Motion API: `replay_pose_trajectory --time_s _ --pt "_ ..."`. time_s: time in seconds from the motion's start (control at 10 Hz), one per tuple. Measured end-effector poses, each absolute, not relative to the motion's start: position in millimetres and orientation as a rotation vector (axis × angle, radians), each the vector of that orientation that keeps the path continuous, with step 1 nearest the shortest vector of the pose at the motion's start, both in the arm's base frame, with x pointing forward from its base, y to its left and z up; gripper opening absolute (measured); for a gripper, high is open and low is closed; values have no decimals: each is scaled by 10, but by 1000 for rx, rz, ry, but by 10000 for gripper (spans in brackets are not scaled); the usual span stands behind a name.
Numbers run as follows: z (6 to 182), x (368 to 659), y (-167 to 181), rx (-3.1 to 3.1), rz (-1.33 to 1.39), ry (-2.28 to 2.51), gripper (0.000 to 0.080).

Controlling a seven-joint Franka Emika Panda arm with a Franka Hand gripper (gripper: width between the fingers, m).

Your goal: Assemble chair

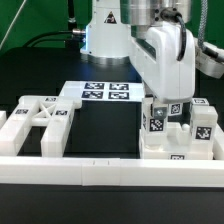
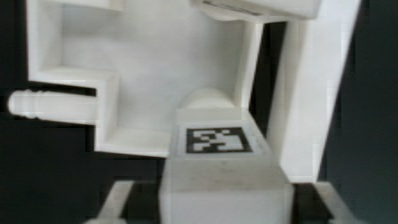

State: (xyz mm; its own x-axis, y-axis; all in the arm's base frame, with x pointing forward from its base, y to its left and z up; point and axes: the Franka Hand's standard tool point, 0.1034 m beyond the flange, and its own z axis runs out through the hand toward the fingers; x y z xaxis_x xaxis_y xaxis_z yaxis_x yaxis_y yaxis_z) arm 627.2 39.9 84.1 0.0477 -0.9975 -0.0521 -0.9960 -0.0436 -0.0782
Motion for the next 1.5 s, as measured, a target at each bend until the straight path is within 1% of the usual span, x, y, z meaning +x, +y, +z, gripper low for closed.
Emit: replay_pose_trajectory --time_s 0.1,0.3,0.4,0.5,0.6,0.7,0.9,1.0,1.2,1.5 --pt "843 6281 450 -2085 -35 2209 288" --pt "842 6291 486 -2002 -29 2261 288" --pt "841 6289 484 -2043 -31 2228 387" --pt "843 6282 495 -2143 -6 2153 537" --pt "839 6294 506 -2133 -9 2155 615" --pt "835 6291 505 -2232 -17 2054 639" --pt "832 6288 504 -2424 -33 1832 648" --pt "827 6279 505 -2578 -51 1637 648" --pt "837 6286 507 -2711 -66 1408 649" --pt "825 6281 504 -2824 -74 1177 649"
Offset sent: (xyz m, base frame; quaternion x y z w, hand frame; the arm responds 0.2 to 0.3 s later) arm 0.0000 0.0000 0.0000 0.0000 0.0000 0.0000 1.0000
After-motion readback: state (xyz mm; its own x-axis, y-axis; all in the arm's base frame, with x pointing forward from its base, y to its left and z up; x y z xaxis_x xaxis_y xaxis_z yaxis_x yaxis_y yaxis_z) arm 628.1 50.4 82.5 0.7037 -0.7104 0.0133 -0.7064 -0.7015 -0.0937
